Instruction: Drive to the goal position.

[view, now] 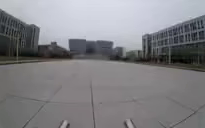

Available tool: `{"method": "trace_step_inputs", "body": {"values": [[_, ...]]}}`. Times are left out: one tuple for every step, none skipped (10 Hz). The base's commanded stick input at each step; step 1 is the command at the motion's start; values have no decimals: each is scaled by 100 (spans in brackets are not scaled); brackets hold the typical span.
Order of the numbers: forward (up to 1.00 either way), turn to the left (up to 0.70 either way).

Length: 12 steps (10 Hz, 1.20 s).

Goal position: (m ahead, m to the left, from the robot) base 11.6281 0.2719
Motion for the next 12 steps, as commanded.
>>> {"method": "trace_step_inputs", "body": {"values": [[100,0],[100,0],[100,0],[100,0],[100,0],[100,0],[100,0],[100,0],[100,0],[100,0],[100,0],[100,-7]]}}
